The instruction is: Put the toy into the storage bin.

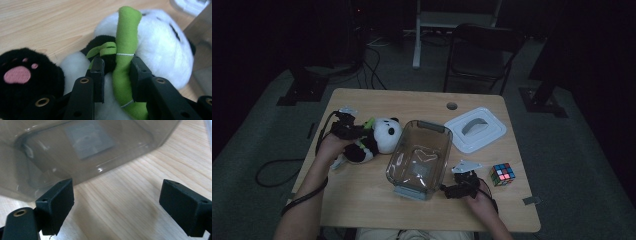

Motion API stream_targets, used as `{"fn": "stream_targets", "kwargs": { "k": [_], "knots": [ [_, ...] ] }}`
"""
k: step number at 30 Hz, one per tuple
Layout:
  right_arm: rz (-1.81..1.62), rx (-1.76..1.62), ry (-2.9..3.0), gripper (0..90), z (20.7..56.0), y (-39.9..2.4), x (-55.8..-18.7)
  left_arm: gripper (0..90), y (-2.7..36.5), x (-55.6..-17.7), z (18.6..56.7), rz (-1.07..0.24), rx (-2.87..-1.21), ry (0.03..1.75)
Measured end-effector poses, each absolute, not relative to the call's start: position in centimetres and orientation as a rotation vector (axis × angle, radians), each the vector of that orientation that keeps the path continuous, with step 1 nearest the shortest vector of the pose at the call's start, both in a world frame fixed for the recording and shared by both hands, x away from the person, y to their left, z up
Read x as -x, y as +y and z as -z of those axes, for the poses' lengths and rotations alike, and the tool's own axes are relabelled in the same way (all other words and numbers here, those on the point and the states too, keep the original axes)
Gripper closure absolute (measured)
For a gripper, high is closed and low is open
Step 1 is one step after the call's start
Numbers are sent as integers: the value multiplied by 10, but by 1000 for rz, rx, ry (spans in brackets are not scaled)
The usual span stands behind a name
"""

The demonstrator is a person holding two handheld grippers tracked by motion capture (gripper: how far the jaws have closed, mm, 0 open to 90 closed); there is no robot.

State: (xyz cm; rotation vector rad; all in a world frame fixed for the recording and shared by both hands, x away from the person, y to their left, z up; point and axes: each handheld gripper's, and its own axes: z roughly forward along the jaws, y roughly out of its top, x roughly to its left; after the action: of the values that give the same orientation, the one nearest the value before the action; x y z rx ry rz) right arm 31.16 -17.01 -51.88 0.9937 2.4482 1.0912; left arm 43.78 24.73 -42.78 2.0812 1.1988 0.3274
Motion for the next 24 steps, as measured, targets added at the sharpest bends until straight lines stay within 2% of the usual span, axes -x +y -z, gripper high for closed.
{"fn": "stream_targets", "kwargs": {
  "k": [9, 24],
  "knots": [
    [-1129, -952, 2490, 122, 518, -144, -314, 713, 258, -438, 411, -321, -1917, 1244],
    [-1137, -982, 2400, 120, 510, -82, -318, 713, 275, -433, 381, -429, -1726, 1311]
  ]
}}
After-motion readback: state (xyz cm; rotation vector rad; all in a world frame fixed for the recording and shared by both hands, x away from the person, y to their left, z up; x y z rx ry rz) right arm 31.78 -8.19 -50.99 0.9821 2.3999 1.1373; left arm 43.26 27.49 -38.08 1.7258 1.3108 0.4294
